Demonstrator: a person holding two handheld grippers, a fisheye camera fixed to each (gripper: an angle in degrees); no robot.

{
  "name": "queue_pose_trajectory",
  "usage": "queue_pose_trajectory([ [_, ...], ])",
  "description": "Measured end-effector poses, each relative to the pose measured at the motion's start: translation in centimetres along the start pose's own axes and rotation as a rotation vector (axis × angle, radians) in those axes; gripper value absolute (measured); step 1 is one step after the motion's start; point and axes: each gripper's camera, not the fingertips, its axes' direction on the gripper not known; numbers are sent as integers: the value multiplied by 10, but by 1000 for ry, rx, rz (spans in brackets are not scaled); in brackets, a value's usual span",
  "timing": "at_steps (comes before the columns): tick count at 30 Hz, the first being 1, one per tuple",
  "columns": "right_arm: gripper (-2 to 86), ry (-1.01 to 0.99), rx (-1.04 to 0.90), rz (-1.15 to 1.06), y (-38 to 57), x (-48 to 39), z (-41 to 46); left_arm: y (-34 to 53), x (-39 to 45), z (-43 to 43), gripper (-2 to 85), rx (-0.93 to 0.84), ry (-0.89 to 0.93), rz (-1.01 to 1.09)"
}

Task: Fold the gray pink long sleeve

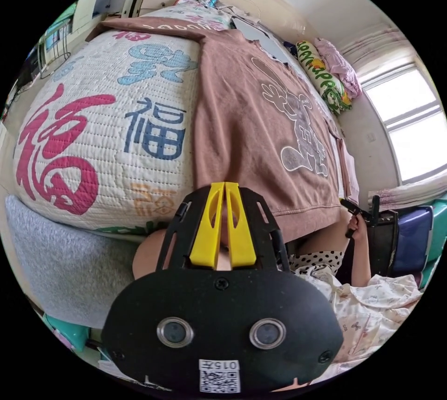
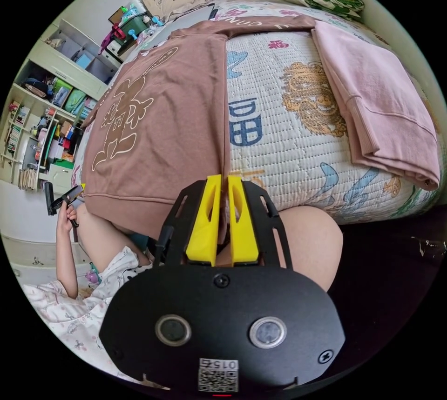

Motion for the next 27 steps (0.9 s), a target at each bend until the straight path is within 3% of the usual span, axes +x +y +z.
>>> queue_pose_trajectory([
  [5, -5, 28, 1, -10, 0, -5, 3, 2, -22, 8, -8, 1, 99, -36],
  [11, -4, 120, 3, -43, 1, -22, 11, 8, -22, 13, -8, 6, 67, -21],
  [27, 9, 63, -1, -12, 0, -16, 25, 23, -39, 26, -8, -21, 124, -43],
])
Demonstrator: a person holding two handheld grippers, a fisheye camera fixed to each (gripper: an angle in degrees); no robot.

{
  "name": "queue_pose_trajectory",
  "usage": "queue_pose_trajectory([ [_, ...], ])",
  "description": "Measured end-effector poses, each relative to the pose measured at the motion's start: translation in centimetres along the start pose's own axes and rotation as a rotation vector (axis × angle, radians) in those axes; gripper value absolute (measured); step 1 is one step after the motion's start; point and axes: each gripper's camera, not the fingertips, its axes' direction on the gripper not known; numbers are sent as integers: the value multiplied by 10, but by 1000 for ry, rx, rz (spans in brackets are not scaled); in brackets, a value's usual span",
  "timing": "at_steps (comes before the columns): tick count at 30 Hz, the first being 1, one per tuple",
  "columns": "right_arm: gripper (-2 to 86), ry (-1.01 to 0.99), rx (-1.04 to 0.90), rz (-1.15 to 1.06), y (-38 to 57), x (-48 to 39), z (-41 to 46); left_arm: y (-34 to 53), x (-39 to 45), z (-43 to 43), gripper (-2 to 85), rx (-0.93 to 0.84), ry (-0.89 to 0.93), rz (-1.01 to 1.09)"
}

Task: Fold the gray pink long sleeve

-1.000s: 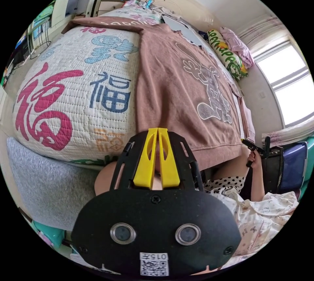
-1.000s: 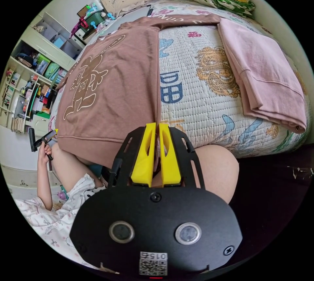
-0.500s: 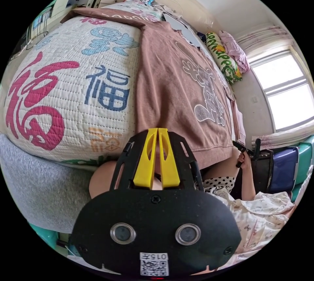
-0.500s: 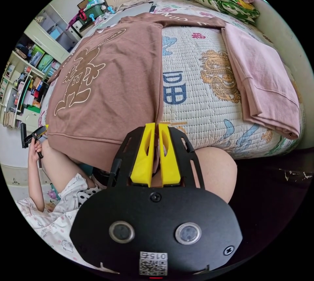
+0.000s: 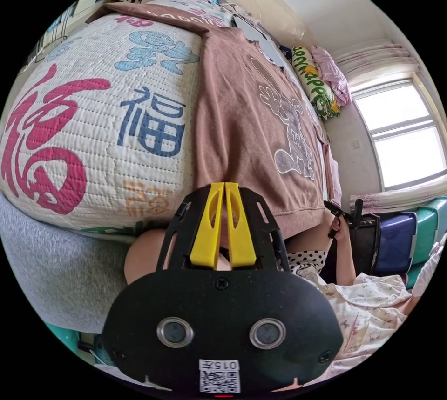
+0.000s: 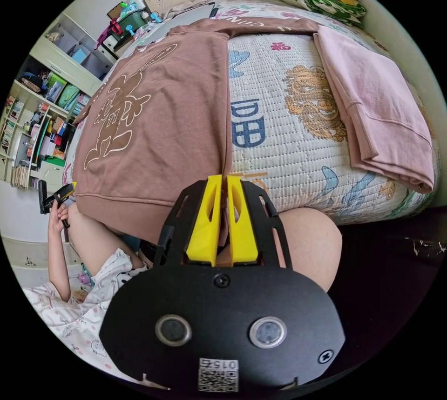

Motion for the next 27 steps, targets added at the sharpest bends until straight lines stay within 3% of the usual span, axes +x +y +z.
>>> queue_pose_trajectory([
  [19, 3, -25, -6, -3, -4, -3, 24, 25, 3, -6, -8, -8, 31, -6],
  [24, 2, -50, 57, -1, 7, 1, 13, 46, 32, -35, -7, 72, -163, 50],
  [27, 2, -34, 36, -11, 4, -2, 20, 57, 33, -49, -3, 46, -391, 55],
])
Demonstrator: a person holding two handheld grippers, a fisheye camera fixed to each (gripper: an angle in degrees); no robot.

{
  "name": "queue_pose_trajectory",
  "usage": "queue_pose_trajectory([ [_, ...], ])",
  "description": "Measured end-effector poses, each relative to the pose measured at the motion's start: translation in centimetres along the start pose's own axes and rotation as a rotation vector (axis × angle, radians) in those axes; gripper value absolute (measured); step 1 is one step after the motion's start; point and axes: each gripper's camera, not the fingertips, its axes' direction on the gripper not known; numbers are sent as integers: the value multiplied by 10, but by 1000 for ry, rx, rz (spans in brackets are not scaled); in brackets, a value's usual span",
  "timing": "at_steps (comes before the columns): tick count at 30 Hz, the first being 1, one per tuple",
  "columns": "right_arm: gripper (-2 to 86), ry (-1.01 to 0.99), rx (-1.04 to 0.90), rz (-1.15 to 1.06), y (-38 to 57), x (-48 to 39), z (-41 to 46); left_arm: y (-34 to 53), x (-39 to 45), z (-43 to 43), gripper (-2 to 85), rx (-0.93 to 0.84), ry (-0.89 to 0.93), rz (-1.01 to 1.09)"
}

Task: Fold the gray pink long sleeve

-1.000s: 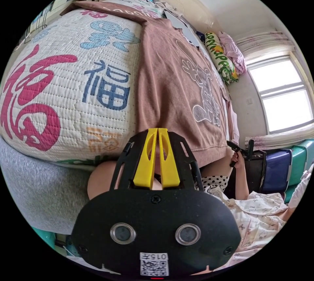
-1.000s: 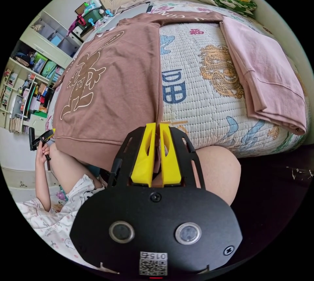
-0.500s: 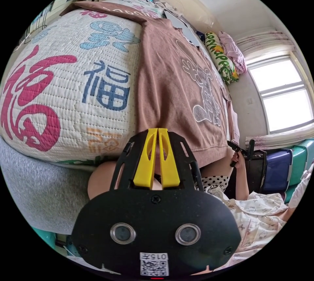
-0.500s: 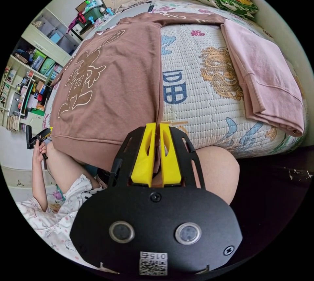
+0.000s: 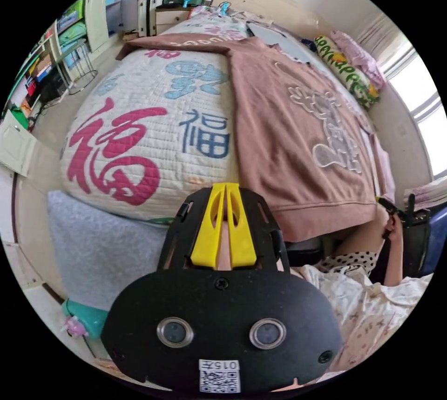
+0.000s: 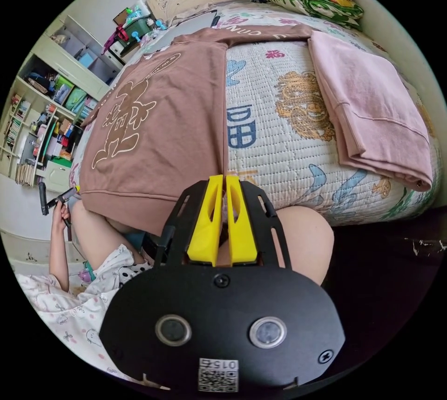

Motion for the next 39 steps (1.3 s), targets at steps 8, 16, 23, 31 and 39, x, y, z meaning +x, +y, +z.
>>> queue_pose_trajectory([
  [8, 4, 134, -75, -70, -15, -37, 38, 19, -23, 1, 121, 53, 355, -45],
  [16, 4, 72, -81, -36, -20, -37, 49, 13, -1, -12, 59, 6, 228, 7],
  [23, 3, 182, -59, -119, -16, -68, 43, 16, 3, -41, -2, 29, 280, 62],
  [31, 3, 267, -142, -177, -26, -94, 79, 0, 46, -41, 0, -41, 73, 116],
  [39, 3, 533, -124, -327, -16, -146, 106, -10, 87, -56, 4, -69, -103, 195],
])
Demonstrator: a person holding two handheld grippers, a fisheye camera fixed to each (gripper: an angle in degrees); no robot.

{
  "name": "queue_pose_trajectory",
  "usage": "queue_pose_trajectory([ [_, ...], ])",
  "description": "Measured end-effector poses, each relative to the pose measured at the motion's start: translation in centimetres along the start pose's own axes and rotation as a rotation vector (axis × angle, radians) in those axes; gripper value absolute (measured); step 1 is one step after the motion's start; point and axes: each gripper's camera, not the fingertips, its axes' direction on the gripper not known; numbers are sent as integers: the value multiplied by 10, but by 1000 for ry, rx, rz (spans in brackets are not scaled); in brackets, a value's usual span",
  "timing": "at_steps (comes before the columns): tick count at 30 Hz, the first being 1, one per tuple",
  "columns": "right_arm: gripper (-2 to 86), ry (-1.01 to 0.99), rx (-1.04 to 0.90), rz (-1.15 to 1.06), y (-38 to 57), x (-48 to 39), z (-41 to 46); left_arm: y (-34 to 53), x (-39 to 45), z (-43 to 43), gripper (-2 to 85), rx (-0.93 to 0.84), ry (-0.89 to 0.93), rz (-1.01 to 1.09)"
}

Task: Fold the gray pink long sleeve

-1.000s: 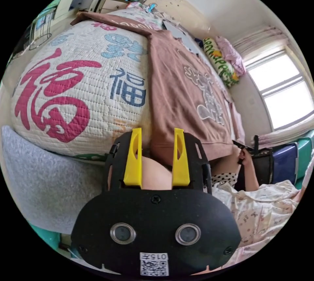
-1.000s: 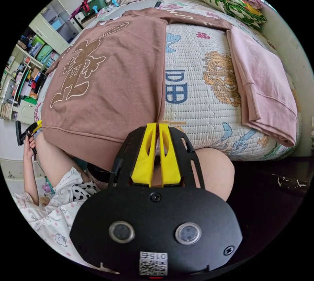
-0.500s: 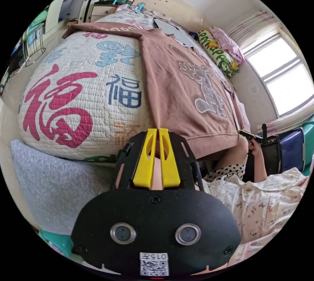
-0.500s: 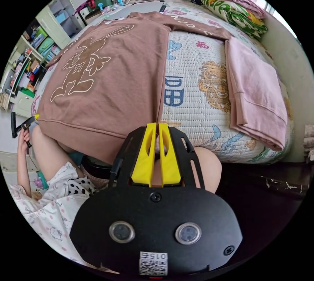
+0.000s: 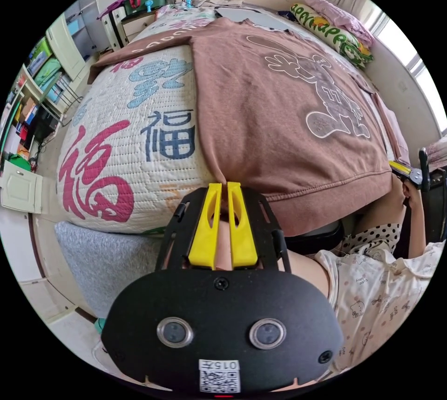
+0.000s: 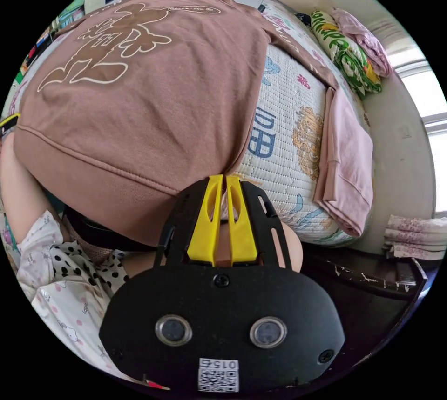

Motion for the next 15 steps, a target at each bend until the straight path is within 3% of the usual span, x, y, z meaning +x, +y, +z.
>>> queue_pose_trajectory([
  [10, 4, -34, 4, 33, -3, 11, -12, -1, -30, -20, 7, -8, 122, -66],
  [15, 5, 27, 7, 3, -3, 10, -21, 5, -28, -35, 15, 5, 76, -45],
])
